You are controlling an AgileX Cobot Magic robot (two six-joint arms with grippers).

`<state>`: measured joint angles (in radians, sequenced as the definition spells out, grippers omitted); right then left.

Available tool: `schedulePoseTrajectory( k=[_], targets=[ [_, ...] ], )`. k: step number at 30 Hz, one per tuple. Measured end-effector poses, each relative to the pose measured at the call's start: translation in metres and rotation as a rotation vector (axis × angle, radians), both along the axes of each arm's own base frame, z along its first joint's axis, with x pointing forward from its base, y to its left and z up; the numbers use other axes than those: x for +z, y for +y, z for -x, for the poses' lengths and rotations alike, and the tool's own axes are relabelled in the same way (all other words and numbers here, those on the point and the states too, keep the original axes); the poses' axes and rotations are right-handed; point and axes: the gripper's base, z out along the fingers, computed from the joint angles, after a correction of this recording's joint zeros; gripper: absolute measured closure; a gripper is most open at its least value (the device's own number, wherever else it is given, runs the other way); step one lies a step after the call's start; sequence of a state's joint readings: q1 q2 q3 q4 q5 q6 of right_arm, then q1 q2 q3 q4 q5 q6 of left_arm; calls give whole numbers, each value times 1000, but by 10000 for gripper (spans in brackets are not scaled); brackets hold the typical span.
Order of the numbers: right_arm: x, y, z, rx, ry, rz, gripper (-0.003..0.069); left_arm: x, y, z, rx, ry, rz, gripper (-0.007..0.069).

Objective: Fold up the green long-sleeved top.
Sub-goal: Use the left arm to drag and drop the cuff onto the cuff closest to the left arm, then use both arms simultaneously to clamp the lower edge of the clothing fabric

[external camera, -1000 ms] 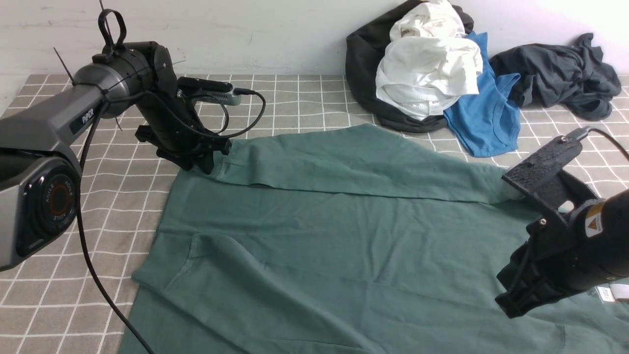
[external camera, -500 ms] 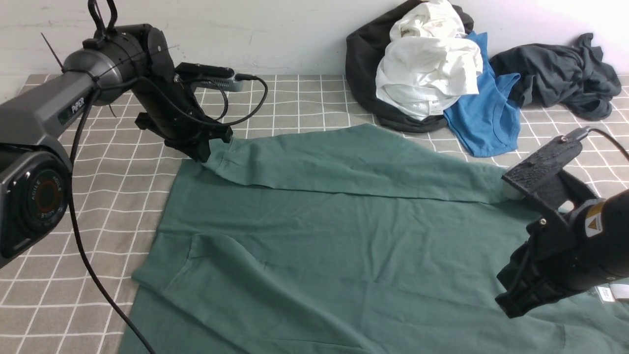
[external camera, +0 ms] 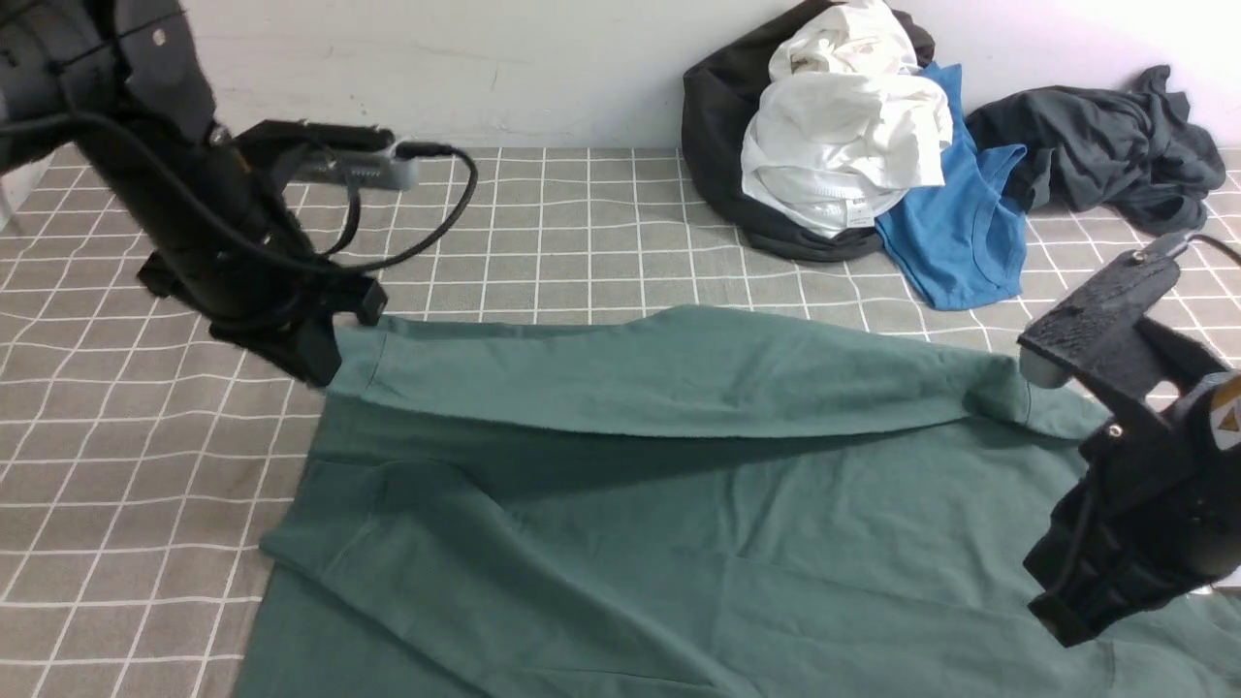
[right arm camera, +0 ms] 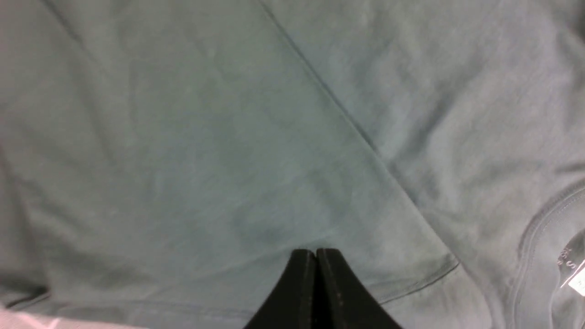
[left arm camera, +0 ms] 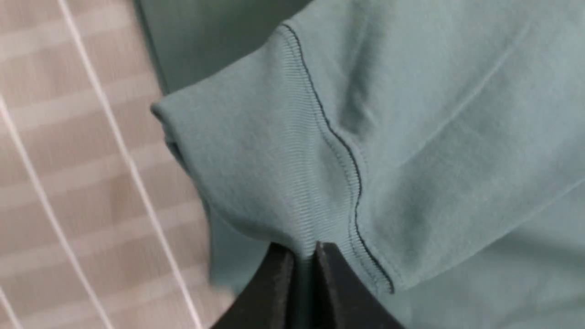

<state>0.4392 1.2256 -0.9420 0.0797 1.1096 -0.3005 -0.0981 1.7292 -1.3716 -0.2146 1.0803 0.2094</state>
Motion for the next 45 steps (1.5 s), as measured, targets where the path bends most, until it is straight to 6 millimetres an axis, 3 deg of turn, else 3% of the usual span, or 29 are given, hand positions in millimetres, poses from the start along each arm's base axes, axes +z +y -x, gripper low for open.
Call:
schedulePoseTrajectory(
  k=[5,11,12,16,18,19,20,22,23,25,30,38,42,45],
  targets=[
    [9,6,23,85,35,5,666,-22,7,63,25,23,-4,601],
    [6,22,41,232,60,28,666,-53,11,93,28,65,-20,578],
    [-4,30,51,327,69,48,658,-61,12,98,3,75,-29,508],
    [-22,39,63,465,59,59,603,-61,11,99,5,73,-24,344],
    [-35,44,72,560,58,48,531,-56,10,102,10,68,-8,245],
    [-35,45,73,569,58,47,531,-56,10,102,10,71,-7,237],
    [-45,47,79,623,59,39,469,-49,7,107,-2,64,1,183],
    [-57,50,87,696,41,38,387,-38,-1,115,-43,35,6,145],
    [-58,50,87,702,39,38,379,-36,-2,116,-48,31,6,143],
    [-74,51,94,765,0,40,287,-22,-18,132,-152,-3,-6,130],
    [-96,57,95,795,-3,59,236,-25,-42,168,-391,73,-102,127],
    [-132,79,96,885,53,138,235,-65,-56,214,-645,181,-222,127],
    [-140,83,93,901,44,159,250,-73,-57,223,-693,192,-247,131],
    [-141,84,92,884,38,157,315,-75,-58,224,-709,187,-254,158]
  ],
)
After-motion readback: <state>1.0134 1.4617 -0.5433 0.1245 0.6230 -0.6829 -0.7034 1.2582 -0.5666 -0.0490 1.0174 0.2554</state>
